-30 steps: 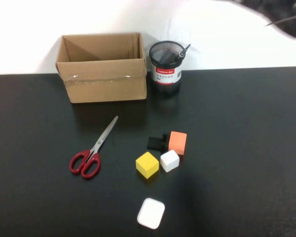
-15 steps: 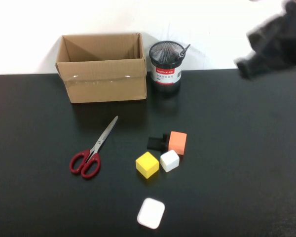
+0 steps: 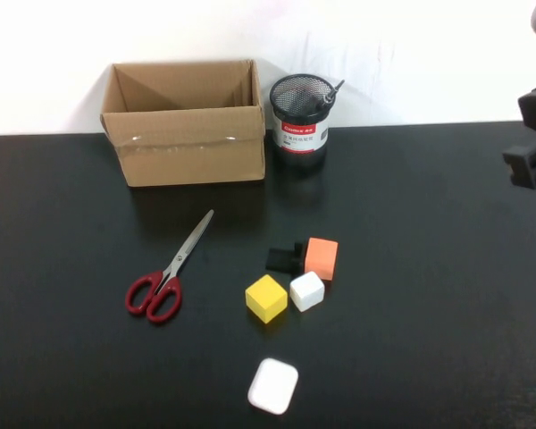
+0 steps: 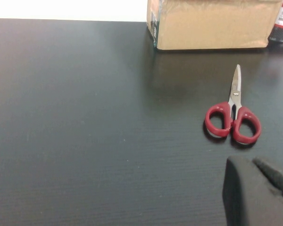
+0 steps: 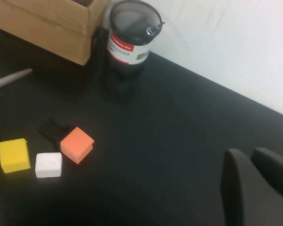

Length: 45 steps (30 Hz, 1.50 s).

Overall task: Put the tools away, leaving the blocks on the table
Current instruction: Pick up the scissors from the table

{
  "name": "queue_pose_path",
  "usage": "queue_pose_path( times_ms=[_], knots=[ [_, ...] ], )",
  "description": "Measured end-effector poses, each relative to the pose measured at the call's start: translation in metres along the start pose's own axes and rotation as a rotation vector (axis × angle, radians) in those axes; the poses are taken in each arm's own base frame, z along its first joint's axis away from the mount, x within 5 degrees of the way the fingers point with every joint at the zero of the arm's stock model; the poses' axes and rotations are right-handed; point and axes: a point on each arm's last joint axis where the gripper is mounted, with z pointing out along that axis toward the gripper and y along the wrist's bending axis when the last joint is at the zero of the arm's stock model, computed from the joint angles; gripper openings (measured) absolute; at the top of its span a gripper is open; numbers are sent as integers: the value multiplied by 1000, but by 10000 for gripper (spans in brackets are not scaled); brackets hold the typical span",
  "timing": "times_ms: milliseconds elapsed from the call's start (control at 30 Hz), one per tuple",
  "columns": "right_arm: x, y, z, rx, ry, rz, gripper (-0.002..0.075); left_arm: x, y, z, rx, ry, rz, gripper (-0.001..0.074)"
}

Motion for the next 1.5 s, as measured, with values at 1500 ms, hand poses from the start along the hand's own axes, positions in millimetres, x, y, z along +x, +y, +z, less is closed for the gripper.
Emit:
queue_pose_path(
  times_ms=[1500],
  knots=[
    [278,-4,-10,261,-378,323,-7,0,0,0,-2,0,0,-4]
  ],
)
